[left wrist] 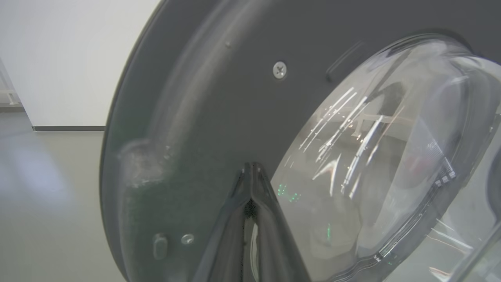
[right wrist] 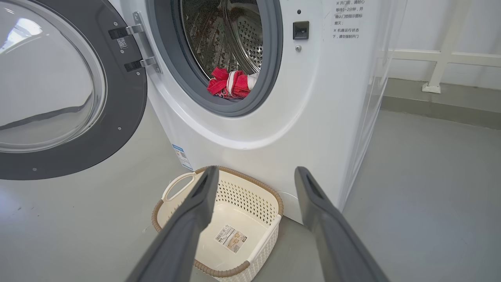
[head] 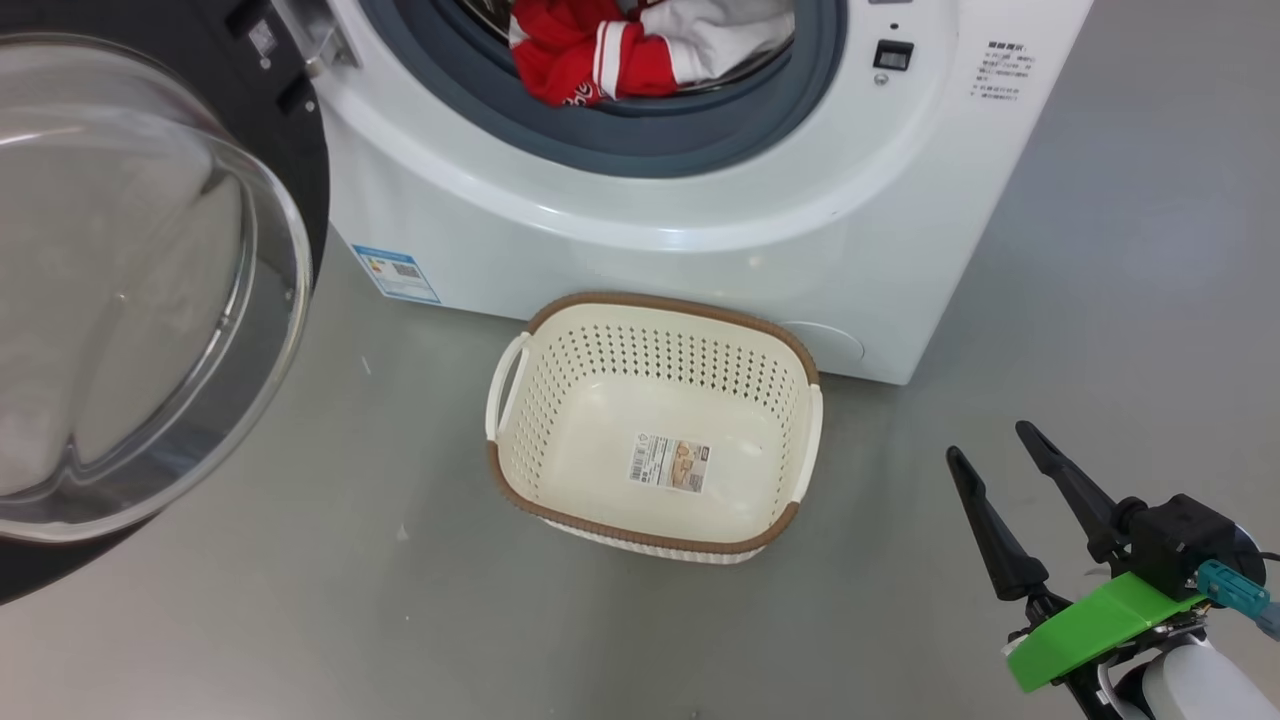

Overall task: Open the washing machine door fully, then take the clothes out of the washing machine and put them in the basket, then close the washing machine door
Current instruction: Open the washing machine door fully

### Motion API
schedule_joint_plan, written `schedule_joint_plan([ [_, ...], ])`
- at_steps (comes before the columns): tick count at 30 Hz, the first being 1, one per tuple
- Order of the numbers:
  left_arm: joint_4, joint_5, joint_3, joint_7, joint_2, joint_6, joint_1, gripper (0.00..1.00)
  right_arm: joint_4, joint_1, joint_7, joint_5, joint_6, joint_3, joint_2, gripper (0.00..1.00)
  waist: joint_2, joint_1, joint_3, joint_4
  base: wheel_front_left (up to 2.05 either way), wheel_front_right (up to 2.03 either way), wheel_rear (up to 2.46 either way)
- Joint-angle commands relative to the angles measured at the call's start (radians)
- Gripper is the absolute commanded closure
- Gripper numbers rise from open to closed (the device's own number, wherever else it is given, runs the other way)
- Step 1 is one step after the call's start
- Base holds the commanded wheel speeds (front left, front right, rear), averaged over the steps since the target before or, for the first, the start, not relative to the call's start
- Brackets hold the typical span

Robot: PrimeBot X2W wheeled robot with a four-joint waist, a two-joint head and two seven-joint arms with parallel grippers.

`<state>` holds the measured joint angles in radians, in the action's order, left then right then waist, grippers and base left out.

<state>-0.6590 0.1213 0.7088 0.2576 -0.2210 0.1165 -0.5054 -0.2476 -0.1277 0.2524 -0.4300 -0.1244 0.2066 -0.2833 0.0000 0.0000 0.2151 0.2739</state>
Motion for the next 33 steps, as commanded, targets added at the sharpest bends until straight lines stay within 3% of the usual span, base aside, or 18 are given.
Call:
schedule_joint_plan([
  [1,0.028,-0.014,0.001,0.004,-0.042,0.009,0.036,1.00,0.019,0.006,0.009,0.002,-0.006,0.018,-0.010,0.00,0.0000,0.0000,-0.019,0.009,0.00,0.00,0.00],
  [10,0.092,0.006,-0.059,0.004,0.002,0.014,0.112,1.00,0.015,0.020,0.009,0.003,-0.006,0.024,0.002,0.00,0.0000,0.0000,-0.062,0.016,0.00,0.00,0.00],
  [16,0.188,0.045,-0.148,0.004,0.051,0.014,0.213,0.76,0.012,0.032,0.009,0.001,-0.006,0.024,0.007,0.00,0.0000,0.0000,-0.092,0.015,0.00,0.00,0.00],
  [19,0.247,0.045,-0.169,0.004,0.086,0.014,0.259,0.52,0.012,0.038,0.009,0.000,-0.006,0.021,0.010,0.00,0.0000,0.0000,-0.103,0.011,0.00,0.00,0.00],
  [21,0.286,0.051,-0.181,0.004,0.107,0.014,0.285,0.12,0.013,0.042,0.009,0.001,-0.006,0.019,0.012,0.00,0.0000,0.0000,-0.111,0.008,0.00,0.00,0.00],
  [22,0.305,0.052,-0.190,0.004,0.117,0.014,0.298,0.00,0.013,0.044,0.009,0.001,-0.006,0.017,0.013,0.00,0.0000,0.0000,-0.114,0.006,0.00,0.00,0.00],
  [33,0.470,0.080,-0.398,0.004,0.163,0.014,0.433,0.00,0.021,0.054,0.009,0.000,-0.006,-0.016,0.023,0.00,0.0000,0.0000,-0.125,-0.051,0.00,0.00,0.00],
])
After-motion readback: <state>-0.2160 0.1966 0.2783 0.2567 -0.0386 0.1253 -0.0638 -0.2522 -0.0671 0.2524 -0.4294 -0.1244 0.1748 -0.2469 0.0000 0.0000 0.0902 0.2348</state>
